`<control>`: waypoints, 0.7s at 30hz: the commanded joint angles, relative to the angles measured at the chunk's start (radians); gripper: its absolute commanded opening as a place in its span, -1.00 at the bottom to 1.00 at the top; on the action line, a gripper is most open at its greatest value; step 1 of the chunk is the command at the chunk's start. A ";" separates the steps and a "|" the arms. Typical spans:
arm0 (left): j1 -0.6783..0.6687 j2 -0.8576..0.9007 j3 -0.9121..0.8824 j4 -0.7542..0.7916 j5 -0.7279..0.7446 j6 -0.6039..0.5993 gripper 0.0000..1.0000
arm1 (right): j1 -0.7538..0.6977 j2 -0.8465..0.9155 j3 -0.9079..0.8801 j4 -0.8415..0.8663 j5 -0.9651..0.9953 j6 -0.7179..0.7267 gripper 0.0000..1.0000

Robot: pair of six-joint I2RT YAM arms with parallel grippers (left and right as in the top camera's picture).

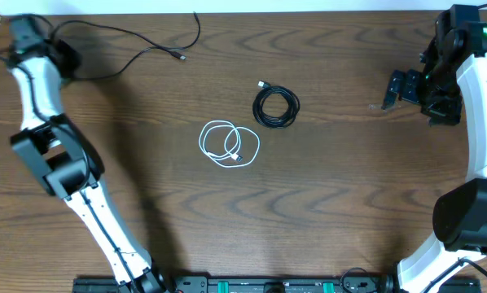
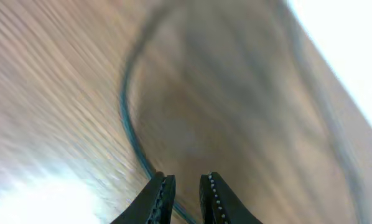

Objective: Untangle cables

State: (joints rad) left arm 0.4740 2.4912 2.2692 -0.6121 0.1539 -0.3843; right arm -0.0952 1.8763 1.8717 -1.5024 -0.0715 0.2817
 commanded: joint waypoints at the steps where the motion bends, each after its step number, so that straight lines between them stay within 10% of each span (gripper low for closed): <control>1: 0.021 -0.166 0.050 -0.024 0.022 0.021 -0.19 | 0.003 -0.019 0.010 -0.001 0.002 0.013 0.99; 5: 0.013 -0.270 0.050 -0.178 0.060 0.021 0.91 | 0.003 -0.019 0.010 -0.001 0.002 0.013 0.99; 21: -0.013 -0.488 0.050 -0.729 0.483 0.114 0.93 | 0.003 -0.019 0.010 -0.001 0.002 0.013 0.99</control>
State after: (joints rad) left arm 0.4747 2.1036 2.3131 -1.2789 0.5716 -0.3416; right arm -0.0952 1.8763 1.8717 -1.5028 -0.0711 0.2817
